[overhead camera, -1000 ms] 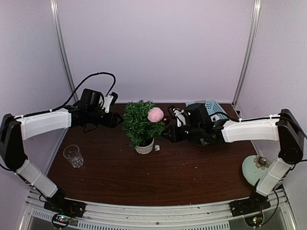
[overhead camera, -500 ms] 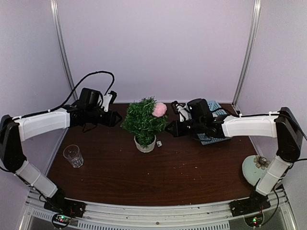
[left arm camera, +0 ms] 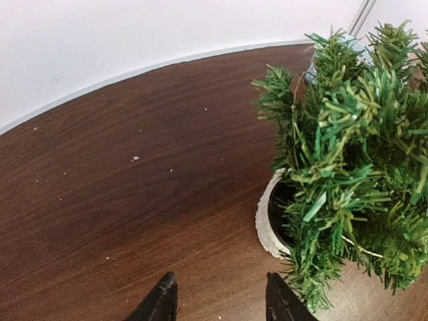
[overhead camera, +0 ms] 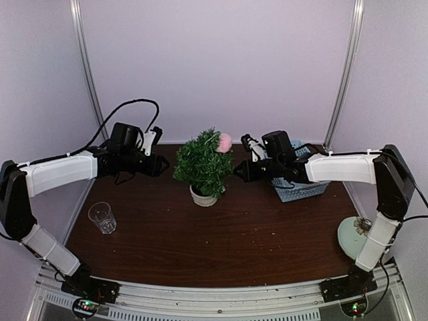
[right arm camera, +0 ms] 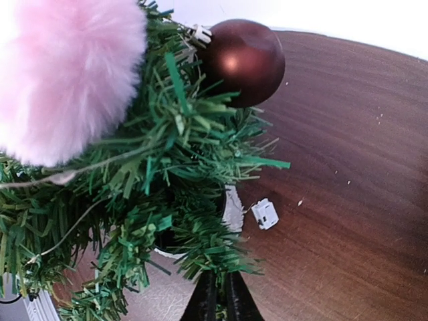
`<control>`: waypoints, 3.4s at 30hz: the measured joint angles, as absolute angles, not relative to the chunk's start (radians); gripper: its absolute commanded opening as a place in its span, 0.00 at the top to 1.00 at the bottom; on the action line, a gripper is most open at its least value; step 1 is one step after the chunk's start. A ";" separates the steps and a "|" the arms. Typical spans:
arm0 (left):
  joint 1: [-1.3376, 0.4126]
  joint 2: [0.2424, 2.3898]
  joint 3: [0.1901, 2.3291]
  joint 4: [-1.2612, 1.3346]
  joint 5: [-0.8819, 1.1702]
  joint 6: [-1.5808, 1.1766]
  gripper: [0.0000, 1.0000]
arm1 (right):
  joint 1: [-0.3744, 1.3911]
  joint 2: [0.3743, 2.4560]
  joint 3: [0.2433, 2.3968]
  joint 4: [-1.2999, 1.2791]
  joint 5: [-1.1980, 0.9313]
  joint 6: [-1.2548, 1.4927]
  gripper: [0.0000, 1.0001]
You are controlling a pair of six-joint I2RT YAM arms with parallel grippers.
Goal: Decorate the small christmas tree
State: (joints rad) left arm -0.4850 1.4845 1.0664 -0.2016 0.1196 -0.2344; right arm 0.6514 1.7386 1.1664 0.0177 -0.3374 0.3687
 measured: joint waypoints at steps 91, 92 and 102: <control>-0.485 1.360 0.968 -0.154 0.092 -0.268 0.52 | 0.746 1.417 1.443 -0.464 -0.103 -0.044 1.00; -0.485 1.357 0.966 -0.150 0.092 -0.270 0.52 | 0.787 1.417 1.459 -0.453 -0.105 -0.042 1.00; -0.485 1.319 0.933 -0.128 0.089 -0.284 0.52 | 0.962 1.663 1.648 -0.426 -0.022 -0.042 1.00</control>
State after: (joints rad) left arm -0.4850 1.3186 0.9329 -0.1280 0.0895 -0.2840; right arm 0.9623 1.6630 1.6478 -0.4259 -0.0223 -0.0418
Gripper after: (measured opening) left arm 0.482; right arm 0.004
